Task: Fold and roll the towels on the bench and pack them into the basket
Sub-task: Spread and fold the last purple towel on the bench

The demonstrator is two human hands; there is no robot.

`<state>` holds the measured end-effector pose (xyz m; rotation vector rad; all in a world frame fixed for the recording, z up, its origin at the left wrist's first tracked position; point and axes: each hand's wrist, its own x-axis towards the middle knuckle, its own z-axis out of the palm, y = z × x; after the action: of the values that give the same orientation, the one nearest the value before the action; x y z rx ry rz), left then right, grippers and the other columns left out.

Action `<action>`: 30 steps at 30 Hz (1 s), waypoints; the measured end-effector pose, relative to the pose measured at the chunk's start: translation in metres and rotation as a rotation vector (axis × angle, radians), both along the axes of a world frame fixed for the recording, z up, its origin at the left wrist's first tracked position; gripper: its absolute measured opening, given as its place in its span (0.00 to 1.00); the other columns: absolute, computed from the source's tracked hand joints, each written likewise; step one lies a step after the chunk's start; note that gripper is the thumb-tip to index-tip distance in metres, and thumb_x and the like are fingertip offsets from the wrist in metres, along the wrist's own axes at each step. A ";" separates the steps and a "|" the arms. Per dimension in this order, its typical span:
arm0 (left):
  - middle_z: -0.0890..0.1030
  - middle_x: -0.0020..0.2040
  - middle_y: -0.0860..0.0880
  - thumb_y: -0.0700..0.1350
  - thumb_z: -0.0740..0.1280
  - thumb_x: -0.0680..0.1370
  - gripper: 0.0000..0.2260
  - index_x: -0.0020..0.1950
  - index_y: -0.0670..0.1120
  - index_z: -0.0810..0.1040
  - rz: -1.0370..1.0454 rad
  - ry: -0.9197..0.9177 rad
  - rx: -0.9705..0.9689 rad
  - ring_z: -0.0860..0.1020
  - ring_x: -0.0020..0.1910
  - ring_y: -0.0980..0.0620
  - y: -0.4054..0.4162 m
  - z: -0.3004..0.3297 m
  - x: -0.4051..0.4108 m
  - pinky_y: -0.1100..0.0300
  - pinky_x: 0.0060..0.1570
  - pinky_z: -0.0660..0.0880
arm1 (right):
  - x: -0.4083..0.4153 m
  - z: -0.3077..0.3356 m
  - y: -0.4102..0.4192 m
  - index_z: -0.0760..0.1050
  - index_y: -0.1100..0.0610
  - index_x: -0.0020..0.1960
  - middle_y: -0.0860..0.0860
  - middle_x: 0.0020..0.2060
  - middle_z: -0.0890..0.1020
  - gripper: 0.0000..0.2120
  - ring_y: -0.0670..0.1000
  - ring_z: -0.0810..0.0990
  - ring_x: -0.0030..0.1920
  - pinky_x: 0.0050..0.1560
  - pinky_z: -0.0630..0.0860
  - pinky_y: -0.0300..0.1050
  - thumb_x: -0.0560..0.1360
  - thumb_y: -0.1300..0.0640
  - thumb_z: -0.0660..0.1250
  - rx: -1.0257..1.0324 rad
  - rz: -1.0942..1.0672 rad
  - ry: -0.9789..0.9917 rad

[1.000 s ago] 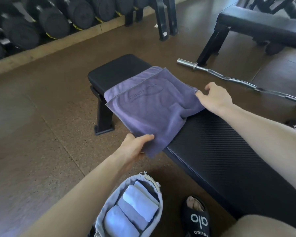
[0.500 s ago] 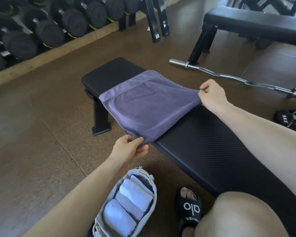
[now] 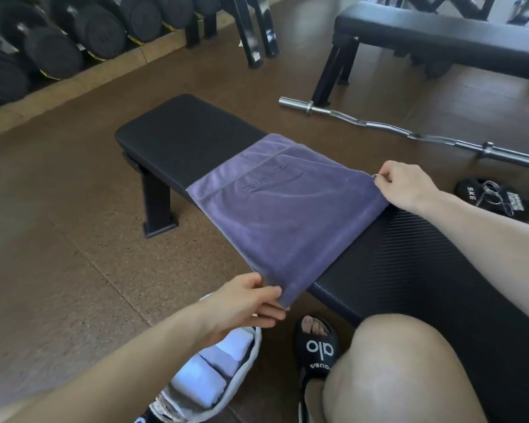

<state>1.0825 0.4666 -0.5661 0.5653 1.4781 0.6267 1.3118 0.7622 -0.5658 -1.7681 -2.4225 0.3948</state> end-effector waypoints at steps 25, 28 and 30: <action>0.81 0.43 0.46 0.39 0.72 0.76 0.07 0.50 0.46 0.76 0.513 0.545 0.306 0.80 0.40 0.50 0.083 -0.017 -0.126 0.46 0.52 0.82 | -0.159 -0.007 0.036 0.74 0.51 0.67 0.49 0.59 0.80 0.16 0.52 0.78 0.57 0.56 0.74 0.45 0.79 0.56 0.65 -0.175 -0.100 0.398; 0.80 0.42 0.45 0.36 0.70 0.75 0.05 0.45 0.45 0.76 0.528 0.510 0.282 0.80 0.39 0.50 0.082 -0.016 -0.134 0.51 0.47 0.83 | -0.163 -0.006 0.035 0.75 0.51 0.64 0.49 0.54 0.79 0.15 0.50 0.77 0.53 0.51 0.73 0.43 0.78 0.59 0.66 -0.131 -0.105 0.471; 0.81 0.41 0.45 0.36 0.70 0.75 0.05 0.44 0.45 0.76 0.507 0.513 0.275 0.80 0.38 0.50 0.077 -0.017 -0.138 0.55 0.42 0.81 | -0.166 -0.007 0.035 0.77 0.52 0.62 0.48 0.51 0.80 0.14 0.50 0.77 0.51 0.50 0.72 0.43 0.78 0.60 0.65 -0.100 -0.083 0.484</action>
<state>0.9448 0.5436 -0.5829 0.5911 2.0621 1.1537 1.1453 0.7967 -0.5724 -1.5723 -2.0149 0.8363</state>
